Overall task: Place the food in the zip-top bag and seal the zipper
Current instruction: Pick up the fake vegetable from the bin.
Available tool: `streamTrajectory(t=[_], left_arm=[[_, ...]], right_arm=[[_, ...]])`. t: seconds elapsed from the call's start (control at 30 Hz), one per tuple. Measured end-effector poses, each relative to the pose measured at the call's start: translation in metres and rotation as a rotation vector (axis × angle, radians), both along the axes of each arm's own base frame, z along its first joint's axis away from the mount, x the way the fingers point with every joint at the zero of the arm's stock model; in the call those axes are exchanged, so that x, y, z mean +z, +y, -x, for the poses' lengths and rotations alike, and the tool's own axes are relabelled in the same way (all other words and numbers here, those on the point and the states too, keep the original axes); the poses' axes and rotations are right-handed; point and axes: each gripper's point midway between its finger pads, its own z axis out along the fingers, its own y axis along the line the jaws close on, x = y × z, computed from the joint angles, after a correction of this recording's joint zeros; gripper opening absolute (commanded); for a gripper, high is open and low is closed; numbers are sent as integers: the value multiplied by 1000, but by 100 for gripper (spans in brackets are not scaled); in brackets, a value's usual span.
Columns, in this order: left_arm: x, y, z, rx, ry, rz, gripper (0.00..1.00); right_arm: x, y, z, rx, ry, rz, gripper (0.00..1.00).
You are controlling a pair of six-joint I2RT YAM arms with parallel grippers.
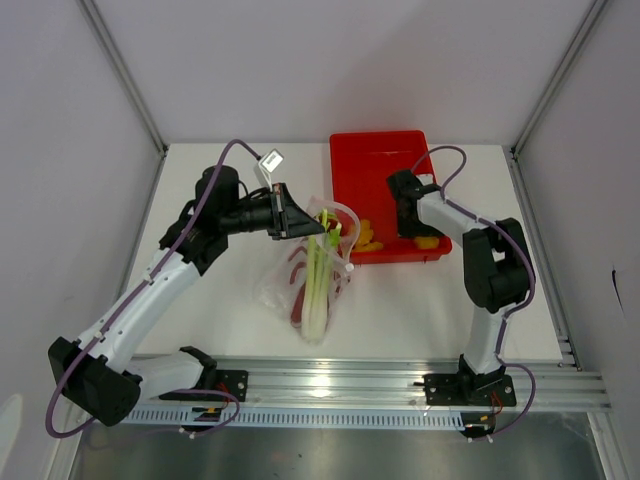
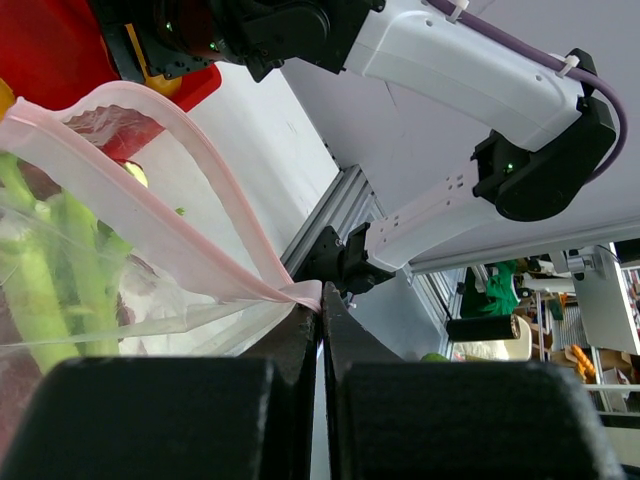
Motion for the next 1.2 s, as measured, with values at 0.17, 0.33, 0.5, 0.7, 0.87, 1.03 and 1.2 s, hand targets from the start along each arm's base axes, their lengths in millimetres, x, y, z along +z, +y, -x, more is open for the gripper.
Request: streamTrajectory(t=[0.17, 0.33, 0.5, 0.7, 0.87, 1.03, 1.2], left_arm=[[0, 0, 0, 0, 0, 0, 1], [0, 0, 0, 0, 1, 0, 1], [0, 0, 0, 0, 1, 0, 1], [-4, -2, -4, 0, 16, -9, 1], [-6, -3, -6, -2, 28, -20, 1], [-6, -3, -6, -3, 34, -27, 1], [-5, -3, -7, -5, 34, -33, 1]], right_arm=[[-2, 0, 0, 6, 8, 6, 60], [-3, 0, -1, 9, 9, 9, 44], [0, 2, -2, 18, 1, 1, 27], [35, 12, -6, 41, -82, -72, 22], [102, 26, -7, 88, -225, -229, 22], [174, 46, 8, 174, -369, -449, 23], [240, 85, 36, 320, -471, -747, 23]])
